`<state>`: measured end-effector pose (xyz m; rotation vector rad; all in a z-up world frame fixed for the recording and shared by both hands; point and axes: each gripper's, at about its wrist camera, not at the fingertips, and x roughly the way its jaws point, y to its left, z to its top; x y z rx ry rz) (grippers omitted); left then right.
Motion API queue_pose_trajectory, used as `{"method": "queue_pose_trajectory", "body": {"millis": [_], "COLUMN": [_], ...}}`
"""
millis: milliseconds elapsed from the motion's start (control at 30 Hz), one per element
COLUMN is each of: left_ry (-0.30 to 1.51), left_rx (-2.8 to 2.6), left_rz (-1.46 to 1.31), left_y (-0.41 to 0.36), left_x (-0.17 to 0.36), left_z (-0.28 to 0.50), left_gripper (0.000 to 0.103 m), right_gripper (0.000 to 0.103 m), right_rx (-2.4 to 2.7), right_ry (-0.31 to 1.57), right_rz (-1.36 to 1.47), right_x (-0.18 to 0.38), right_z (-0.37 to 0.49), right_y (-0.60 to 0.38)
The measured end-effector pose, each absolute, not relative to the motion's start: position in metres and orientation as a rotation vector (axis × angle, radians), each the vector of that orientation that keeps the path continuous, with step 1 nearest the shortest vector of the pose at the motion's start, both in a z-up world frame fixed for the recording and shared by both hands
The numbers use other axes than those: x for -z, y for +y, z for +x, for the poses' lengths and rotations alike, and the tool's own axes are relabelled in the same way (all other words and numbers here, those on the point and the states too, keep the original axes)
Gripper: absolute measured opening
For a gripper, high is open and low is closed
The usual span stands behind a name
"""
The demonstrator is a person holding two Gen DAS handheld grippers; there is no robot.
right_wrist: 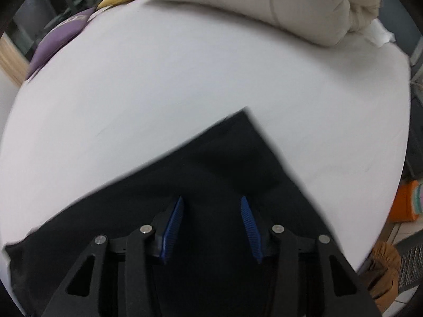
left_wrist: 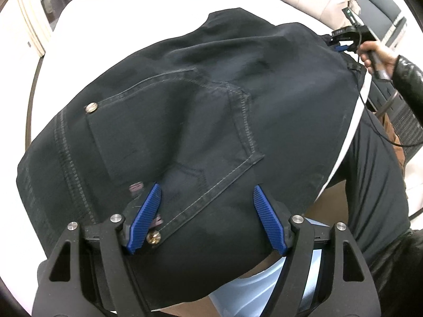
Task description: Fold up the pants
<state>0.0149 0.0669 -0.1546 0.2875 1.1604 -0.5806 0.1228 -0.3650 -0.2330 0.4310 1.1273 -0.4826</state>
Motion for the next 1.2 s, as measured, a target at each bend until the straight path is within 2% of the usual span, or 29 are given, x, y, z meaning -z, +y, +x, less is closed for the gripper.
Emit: {"method": "queue_pose_trajectory", "body": {"millis": [133,200,267,333,433,500,567,667,700,733,833,900,1000,1067,1200], "left_ry": [1.155,1.147,1.132,1.105,1.088,1.090,1.098,1.101,1.096,1.090,1.077,1.059,1.043,1.040,1.026], "left_rx": [0.572,0.562,0.552,0.557,0.519,0.479,0.472,0.451,0.463,0.471,0.473,0.452,0.428,0.417,0.380], "left_rz": [0.265,0.253,0.216,0.159,0.115,0.105,0.049,-0.051,-0.095,-0.128,-0.222,-0.267,-0.319,-0.360,-0.363], "left_y": [0.077,0.080,0.086,0.092,0.101,0.110,0.124,0.150,0.159,0.166,0.186,0.197,0.214,0.222,0.238], "left_x": [0.153,0.150,0.143,0.136,0.132,0.136,0.140,0.145,0.145,0.145,0.145,0.142,0.140,0.140,0.136], "left_z": [0.013,0.013,0.013,0.015,0.026,0.033,0.041,0.041,0.039,0.037,0.035,0.033,0.034,0.036,0.032], "left_gripper": [0.072,0.072,0.072,0.072,0.072,0.072,0.072,0.072,0.072,0.072,0.072,0.072,0.072,0.072,0.072], "right_gripper": [0.049,0.049,0.049,0.049,0.053,0.059,0.060,0.056,0.046,0.045,0.050,0.050,0.050,0.057,0.062], "right_rx": [0.667,0.630,0.498,0.294,0.028,-0.065,-0.067,-0.054,-0.024,0.047,0.332,0.254,-0.037,-0.255,-0.381], "right_ry": [1.076,1.012,0.925,0.926,0.951,1.007,1.096,1.018,1.015,1.015,1.019,1.000,1.015,1.031,1.110], "right_rz": [0.317,0.426,0.466,0.455,0.509,0.557,0.555,0.515,0.519,0.506,0.426,0.509,0.506,0.486,0.436], "right_x": [0.220,0.201,0.171,0.158,0.165,0.190,0.225,0.232,0.230,0.226,0.210,0.196,0.181,0.181,0.208], "right_z": [0.142,0.135,0.122,0.116,0.114,0.118,0.133,0.143,0.146,0.149,0.148,0.141,0.142,0.137,0.161], "right_y": [-0.377,-0.377,-0.349,-0.296,-0.227,-0.193,-0.177,-0.186,-0.194,-0.206,-0.231,-0.218,-0.136,-0.066,0.004]}}
